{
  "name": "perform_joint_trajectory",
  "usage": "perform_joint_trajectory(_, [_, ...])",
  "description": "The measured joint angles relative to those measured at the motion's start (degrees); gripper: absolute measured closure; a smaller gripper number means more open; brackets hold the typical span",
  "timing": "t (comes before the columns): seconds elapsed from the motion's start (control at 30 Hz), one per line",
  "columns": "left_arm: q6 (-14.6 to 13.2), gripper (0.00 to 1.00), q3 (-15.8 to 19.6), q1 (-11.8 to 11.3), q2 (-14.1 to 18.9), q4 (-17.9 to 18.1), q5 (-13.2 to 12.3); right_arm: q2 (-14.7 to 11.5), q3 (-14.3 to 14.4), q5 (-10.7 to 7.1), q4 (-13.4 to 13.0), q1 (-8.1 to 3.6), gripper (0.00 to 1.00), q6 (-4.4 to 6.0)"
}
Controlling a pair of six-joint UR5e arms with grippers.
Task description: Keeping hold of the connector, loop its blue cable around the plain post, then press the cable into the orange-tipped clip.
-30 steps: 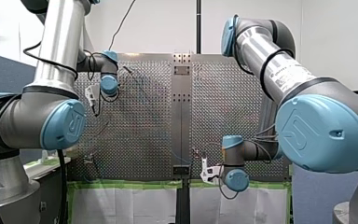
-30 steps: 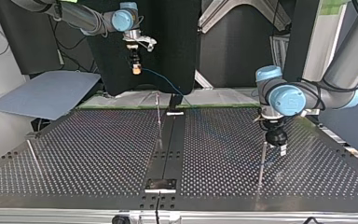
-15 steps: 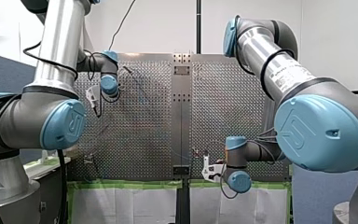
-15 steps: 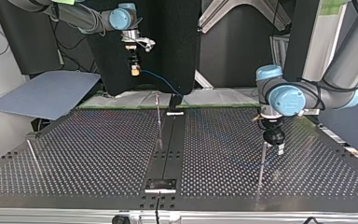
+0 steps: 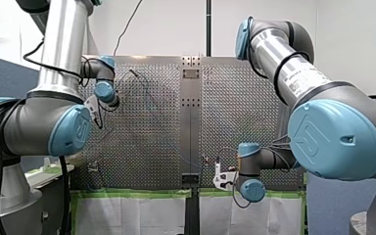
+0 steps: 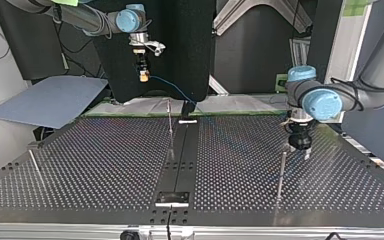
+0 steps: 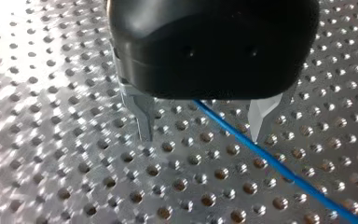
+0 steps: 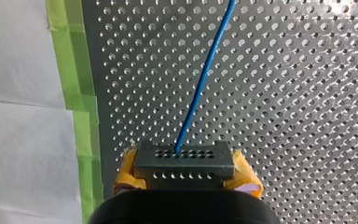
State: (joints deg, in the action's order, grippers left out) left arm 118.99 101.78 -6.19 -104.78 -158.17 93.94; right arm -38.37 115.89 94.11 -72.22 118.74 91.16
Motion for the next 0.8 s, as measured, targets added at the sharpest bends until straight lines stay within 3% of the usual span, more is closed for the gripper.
perform_joint_trajectory(0.37, [6.20,0.00,0.55,-1.58,0.58,0.92,-1.14,0.00,-0.07,-0.39,-0.24,-0.03,1.00,0.31])
perform_joint_trajectory(0.6, [10.05,0.00,2.94,-2.31,0.59,3.77,-1.40,0.00,-0.09,-0.76,-0.34,-0.03,1.00,0.35])
perform_joint_trajectory(0.8, [13.43,0.00,3.30,-1.97,1.12,3.98,-3.57,0.00,-0.14,-0.85,-0.37,-0.04,1.00,0.37])
